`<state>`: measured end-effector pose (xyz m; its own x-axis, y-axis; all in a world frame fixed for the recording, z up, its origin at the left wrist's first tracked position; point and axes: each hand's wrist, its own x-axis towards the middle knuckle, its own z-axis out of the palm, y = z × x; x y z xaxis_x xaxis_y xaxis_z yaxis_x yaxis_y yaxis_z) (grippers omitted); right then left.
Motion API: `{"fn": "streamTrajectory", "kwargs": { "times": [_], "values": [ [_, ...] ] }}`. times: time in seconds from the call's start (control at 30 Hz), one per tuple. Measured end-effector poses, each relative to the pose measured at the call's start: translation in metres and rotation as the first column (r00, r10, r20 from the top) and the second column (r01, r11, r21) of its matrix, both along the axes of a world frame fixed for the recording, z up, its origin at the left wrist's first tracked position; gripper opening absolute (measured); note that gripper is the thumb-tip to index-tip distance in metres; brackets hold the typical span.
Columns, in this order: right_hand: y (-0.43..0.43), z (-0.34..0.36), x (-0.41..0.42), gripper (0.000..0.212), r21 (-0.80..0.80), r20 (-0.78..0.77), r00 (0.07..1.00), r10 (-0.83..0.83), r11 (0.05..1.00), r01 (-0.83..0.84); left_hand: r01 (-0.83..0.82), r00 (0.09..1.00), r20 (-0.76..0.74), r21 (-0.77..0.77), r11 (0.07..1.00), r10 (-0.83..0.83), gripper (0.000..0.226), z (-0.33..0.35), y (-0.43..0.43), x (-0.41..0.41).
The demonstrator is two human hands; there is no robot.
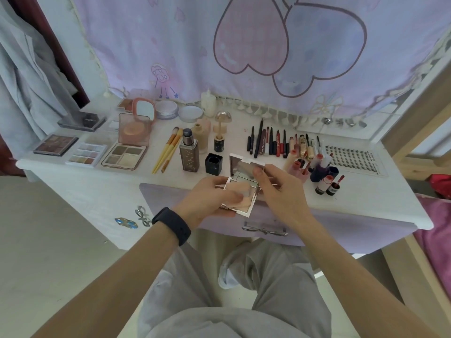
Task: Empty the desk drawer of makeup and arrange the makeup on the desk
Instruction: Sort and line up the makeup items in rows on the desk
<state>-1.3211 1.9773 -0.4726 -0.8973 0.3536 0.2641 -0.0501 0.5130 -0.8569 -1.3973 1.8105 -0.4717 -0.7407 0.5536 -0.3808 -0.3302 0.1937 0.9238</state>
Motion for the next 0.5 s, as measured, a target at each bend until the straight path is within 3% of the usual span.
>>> {"fn": "streamTrajectory", "kwargs": {
  "times": [0.13, 0.2, 0.3, 0.5],
  "values": [
    [0.001, -0.003, 0.001, 0.033, -0.035, 0.011, 1.000, -0.014, 0.999, 0.014, -0.047, 0.997, -0.071, -0.045, 0.998, 0.044, 0.051, 0.004, -0.008, 0.001],
    [0.001, -0.004, 0.001, 0.035, -0.067, 0.012, 0.999, -0.041, 0.997, 0.041, -0.125, 0.956, -0.274, -0.077, 0.989, 0.100, 0.044, 0.003, -0.010, 0.008],
    [-0.001, -0.004, 0.001, 0.041, -0.103, 0.006, 0.998, -0.065, 0.992, 0.065, -0.098, 0.832, -0.555, -0.167, 0.981, -0.011, 0.024, -0.004, -0.014, 0.018],
    [0.000, -0.014, 0.002, 0.044, -0.176, 0.060, 0.993, -0.102, 0.978, 0.111, -0.119, 0.811, -0.585, -0.117, 0.986, 0.028, 0.010, -0.008, -0.018, 0.024]
  ]
}}
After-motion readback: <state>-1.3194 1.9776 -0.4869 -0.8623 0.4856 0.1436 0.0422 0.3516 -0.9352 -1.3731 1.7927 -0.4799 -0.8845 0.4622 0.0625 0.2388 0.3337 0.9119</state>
